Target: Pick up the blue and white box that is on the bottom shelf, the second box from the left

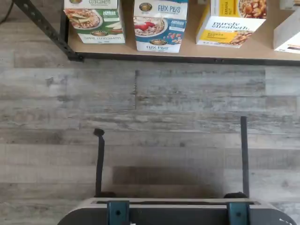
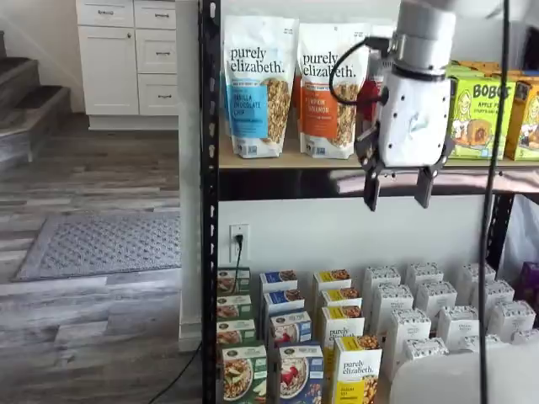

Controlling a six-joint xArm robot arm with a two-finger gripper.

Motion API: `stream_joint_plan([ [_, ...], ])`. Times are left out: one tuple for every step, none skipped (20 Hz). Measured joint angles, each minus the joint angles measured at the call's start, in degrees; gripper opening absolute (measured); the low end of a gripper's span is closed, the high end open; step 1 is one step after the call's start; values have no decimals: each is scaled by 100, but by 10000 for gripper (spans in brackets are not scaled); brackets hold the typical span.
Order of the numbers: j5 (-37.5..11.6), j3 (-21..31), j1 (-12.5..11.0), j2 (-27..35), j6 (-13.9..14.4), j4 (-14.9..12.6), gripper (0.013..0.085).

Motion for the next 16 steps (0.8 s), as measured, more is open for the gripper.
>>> stream_joint_plan([
  [-109, 94, -23, 35, -21, 27, 850],
  [-218, 189, -43, 70, -42, 52, 850],
  [-334, 286, -68, 100, -66, 84, 850],
  [-440, 375, -89, 129, -89, 115, 850],
  [-593, 498, -113, 173, -117, 147, 850],
  [-708, 587, -127, 207, -135, 161, 850],
  [-849, 693, -143, 249, -157, 174, 850],
  [-983, 788, -164, 289, -184, 195, 850],
  [-1105, 871, -179, 323, -204, 205, 850],
  [-1283, 982, -198, 365, -235, 224, 850],
  [-1464, 1089, -226, 413, -277, 264, 850],
  [-1614, 1170, -245, 467, -308, 295, 850],
  [-1738, 1231, -249, 534, -323, 306, 850],
  [-1840, 1278, -250, 599, -334, 317, 850],
  [-1963, 1329, -245, 678, -338, 325, 850],
  [-2099, 1380, -240, 763, -349, 349, 850],
])
